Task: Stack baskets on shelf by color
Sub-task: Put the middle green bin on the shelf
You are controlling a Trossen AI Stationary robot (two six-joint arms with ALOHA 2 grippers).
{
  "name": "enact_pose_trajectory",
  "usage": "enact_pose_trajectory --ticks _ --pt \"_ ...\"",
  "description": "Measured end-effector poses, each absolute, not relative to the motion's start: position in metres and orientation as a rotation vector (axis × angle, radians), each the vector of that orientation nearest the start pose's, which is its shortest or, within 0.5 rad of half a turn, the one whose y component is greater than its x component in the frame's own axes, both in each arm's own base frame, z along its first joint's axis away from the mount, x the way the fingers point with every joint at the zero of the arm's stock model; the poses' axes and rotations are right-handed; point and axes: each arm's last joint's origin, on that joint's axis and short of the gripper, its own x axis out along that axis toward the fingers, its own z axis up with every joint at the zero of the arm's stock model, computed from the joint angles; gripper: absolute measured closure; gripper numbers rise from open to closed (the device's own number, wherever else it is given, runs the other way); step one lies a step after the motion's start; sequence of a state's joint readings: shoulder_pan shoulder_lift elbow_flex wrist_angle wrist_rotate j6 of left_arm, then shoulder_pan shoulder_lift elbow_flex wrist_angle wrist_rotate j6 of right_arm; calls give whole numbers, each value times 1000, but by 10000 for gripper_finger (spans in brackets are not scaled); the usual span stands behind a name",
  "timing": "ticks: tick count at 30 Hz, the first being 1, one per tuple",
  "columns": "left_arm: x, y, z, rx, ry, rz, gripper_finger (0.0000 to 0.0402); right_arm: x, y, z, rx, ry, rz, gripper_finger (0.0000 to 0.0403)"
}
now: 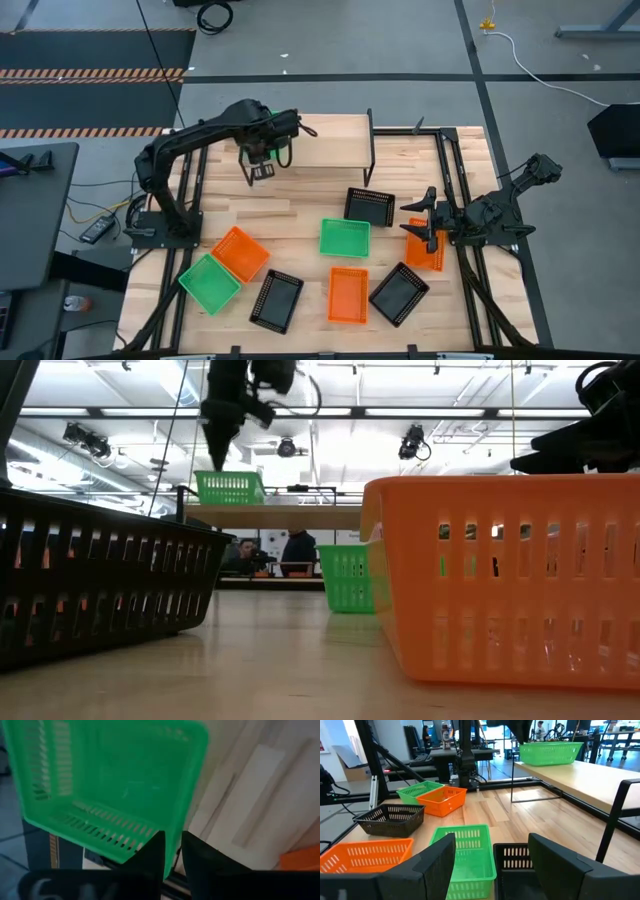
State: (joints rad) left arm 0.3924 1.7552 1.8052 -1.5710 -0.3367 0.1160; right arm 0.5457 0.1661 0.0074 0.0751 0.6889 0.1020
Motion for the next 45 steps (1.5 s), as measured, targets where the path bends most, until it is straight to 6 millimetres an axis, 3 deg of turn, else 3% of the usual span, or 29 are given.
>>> enact_pose_trajectory --ticks 12,21,34,39,45 --pt "296 114 351 97 1517 456 330 96 37 160 53 62 -146 147" --pt "335 125 359 212 1147 470 344 96 37 160 53 61 -146 147" --pt "336 156 316 168 1401 542 349 96 37 159 48 72 -147 147" --pt "332 155 318 160 1418 552 353 96 37 159 45 73 -147 147" --pt "331 139 319 134 1448 541 351 96 37 159 45 73 -147 147"
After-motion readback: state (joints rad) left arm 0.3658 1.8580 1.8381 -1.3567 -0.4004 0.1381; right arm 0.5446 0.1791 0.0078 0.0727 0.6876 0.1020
